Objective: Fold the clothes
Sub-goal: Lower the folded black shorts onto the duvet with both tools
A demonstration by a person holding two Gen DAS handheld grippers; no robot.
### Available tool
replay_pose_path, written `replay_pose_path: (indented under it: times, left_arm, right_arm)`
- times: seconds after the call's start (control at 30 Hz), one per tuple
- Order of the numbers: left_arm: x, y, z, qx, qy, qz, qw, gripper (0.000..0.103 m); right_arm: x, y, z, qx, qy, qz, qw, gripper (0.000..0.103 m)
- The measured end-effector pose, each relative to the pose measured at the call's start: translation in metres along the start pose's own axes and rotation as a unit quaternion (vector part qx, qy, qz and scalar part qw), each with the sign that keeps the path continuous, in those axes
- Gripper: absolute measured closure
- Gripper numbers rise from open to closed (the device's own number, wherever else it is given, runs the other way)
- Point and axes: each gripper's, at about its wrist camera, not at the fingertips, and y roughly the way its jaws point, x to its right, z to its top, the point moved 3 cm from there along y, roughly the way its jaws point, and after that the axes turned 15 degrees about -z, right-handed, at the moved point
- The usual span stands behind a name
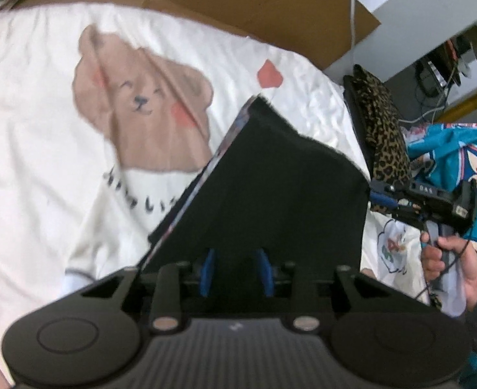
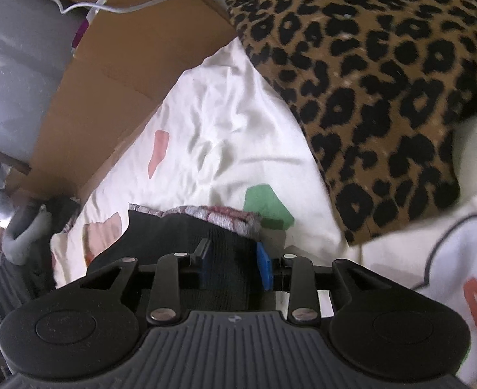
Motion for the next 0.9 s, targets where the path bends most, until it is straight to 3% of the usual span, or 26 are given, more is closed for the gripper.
replay_pose_path:
  times: [0.4,0.9]
  left_arm:
    - [0.029,0.004,0.064,-0.035,0.065,0.058,0.9956,0.06]
    - [0.033,0.058,0.093,-0.013,0.129,0.046,0.9905,0.061]
  right_arm:
    - [0.01,-0.004,-0.042,-0.036,0.013,0.036,0.999,0.066]
    - [0.013,0.006,-0.073,-0.082,0.023,0.044,0.995,0.066]
